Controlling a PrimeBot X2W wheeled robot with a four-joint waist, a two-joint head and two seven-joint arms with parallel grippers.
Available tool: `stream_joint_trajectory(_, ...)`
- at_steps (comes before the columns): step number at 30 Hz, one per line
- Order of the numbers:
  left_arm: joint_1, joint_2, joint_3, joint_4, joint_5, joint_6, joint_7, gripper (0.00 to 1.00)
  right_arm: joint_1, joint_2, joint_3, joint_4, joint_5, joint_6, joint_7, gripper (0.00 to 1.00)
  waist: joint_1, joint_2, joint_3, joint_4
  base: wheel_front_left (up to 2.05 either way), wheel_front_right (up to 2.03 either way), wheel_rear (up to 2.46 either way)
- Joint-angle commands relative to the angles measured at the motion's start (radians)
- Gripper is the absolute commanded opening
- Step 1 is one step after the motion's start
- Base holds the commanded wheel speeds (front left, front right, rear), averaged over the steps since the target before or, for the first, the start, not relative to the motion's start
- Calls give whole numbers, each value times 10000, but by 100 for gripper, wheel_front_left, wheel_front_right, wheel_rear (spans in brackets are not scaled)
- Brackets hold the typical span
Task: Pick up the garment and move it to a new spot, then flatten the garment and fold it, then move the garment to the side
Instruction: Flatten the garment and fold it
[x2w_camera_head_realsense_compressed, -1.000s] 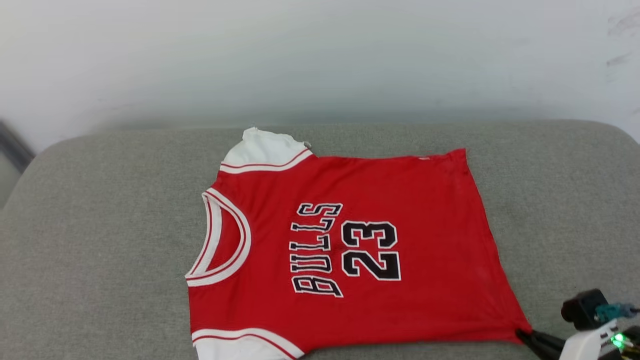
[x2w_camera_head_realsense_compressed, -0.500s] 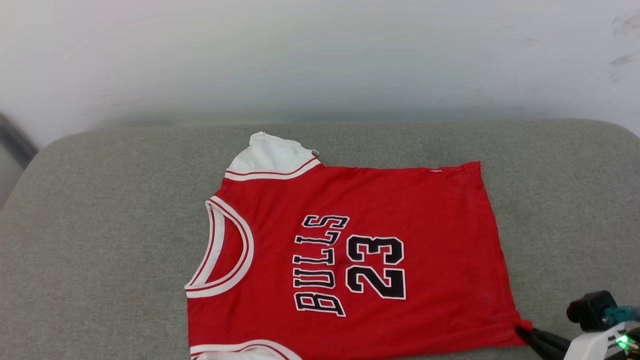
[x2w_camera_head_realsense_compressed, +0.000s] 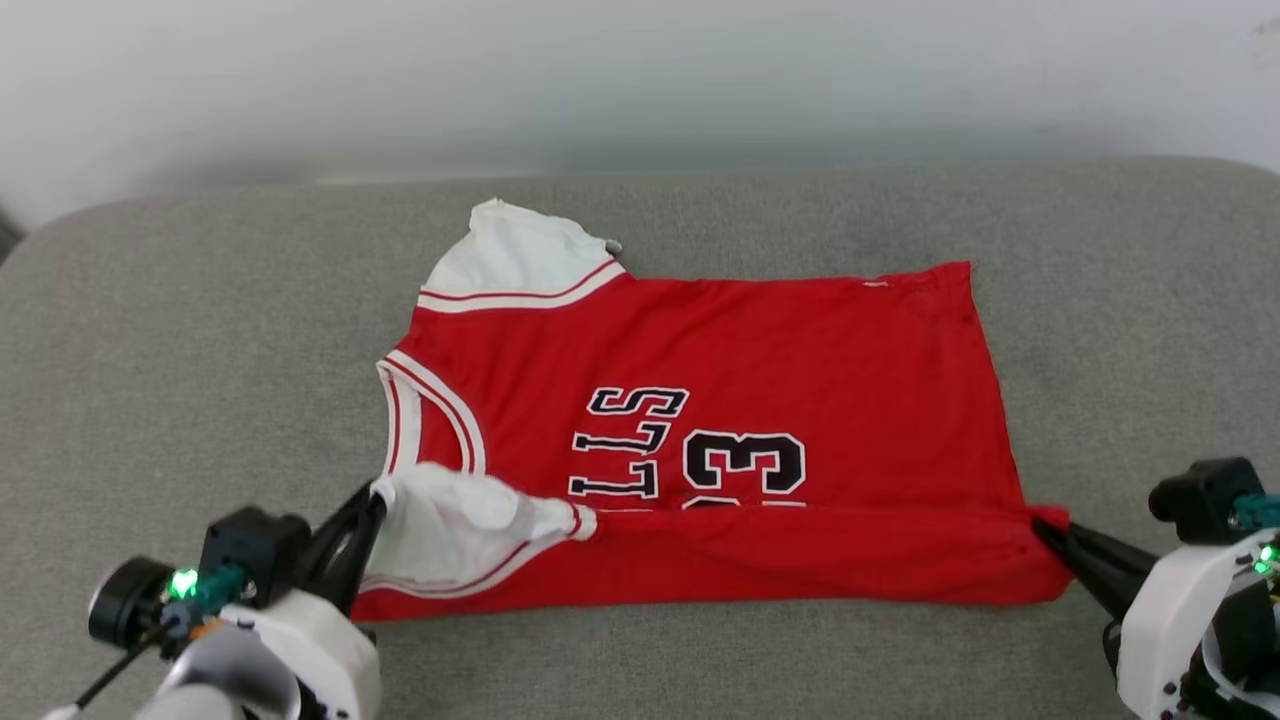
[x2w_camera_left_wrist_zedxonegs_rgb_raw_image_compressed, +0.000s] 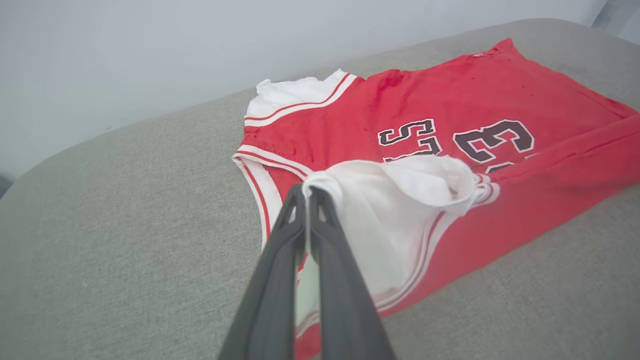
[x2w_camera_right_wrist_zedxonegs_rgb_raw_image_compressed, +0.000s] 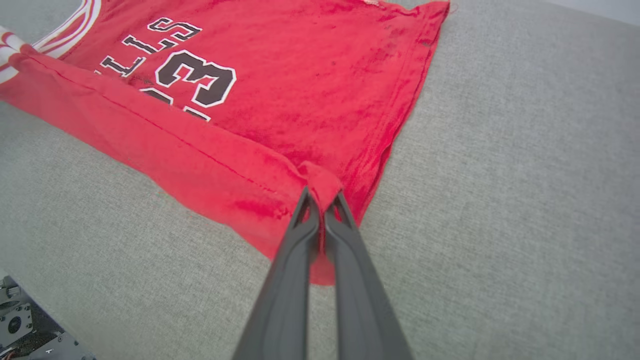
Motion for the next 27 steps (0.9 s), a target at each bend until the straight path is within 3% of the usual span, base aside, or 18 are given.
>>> stream_joint_trajectory(1, -185, 1, 13, 60, 49, -56, 16, 0, -139, 72, -47, -49, -50, -7, 47, 0, -1, -1, 227, -61, 0, 0, 0)
stream_joint_trajectory(8, -1638, -135, -126, 991, 361, -720, 427, 0, -813, 361, -366, -50, -285, -7, 680, 0, -1, -1, 1101, -189, 0, 0, 0)
stream_joint_trajectory(17, -2828, -603, -358, 2849, 375, -1511, 712, 0, -1926, 575, 146, 824, -688, -7, 1080, 0, -1, -1, 2081, -271, 0, 0, 0)
stream_joint_trajectory(27, -3331, -1325, -813, 4962, 344, -2253, 607, 0, -2340, 676, 740, 1477, -522, -9, 793, 0, -1, -1, 2131, -269, 0, 0, 0)
